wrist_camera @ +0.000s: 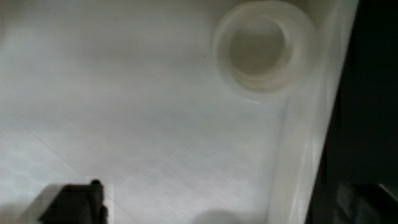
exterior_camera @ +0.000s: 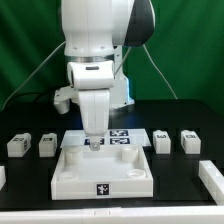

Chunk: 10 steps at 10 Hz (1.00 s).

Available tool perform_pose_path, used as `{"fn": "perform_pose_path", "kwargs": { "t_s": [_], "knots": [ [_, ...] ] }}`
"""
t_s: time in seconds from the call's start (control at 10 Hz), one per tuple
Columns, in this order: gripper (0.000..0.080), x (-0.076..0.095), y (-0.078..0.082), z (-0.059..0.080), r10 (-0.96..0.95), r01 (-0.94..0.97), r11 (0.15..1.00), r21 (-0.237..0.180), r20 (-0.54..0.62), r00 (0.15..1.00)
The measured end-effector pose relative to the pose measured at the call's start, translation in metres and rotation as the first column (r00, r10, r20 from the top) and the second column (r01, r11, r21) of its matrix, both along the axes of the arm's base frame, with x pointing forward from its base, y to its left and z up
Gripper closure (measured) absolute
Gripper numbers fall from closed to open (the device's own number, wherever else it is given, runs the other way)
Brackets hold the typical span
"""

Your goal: Assemble one leg

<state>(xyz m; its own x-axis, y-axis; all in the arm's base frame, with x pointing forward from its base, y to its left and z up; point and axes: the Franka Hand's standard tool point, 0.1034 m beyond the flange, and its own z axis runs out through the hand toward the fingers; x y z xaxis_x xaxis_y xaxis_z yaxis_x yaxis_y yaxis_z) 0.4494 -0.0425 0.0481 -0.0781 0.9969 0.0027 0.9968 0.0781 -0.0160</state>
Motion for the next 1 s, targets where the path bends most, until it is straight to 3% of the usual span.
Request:
{"fn": "perform_pose_path", "kwargs": {
  "t_s": [0.3,0.7,0.8,0.9,1.0],
  "knots": [
    [0.0150,-0.019,0.008,-0.022,-0.078,0.079,0.997,0.006,-0.049,0.996],
    [0.0150,-0.024,0.013,-0.041,-0.110,0.111,0.994,0.013,-0.067,0.992],
    [0.0183,-0.025,0.012,-0.041,-0.111,0.112,0.994,0.013,-0.068,0.992],
    [0.0316,-0.025,0.012,-0.041,-0.112,0.113,0.993,0.013,-0.068,0.991],
    [0.0316,-0.025,0.011,-0.042,-0.112,0.114,0.993,0.013,-0.069,0.991]
  ]
}}
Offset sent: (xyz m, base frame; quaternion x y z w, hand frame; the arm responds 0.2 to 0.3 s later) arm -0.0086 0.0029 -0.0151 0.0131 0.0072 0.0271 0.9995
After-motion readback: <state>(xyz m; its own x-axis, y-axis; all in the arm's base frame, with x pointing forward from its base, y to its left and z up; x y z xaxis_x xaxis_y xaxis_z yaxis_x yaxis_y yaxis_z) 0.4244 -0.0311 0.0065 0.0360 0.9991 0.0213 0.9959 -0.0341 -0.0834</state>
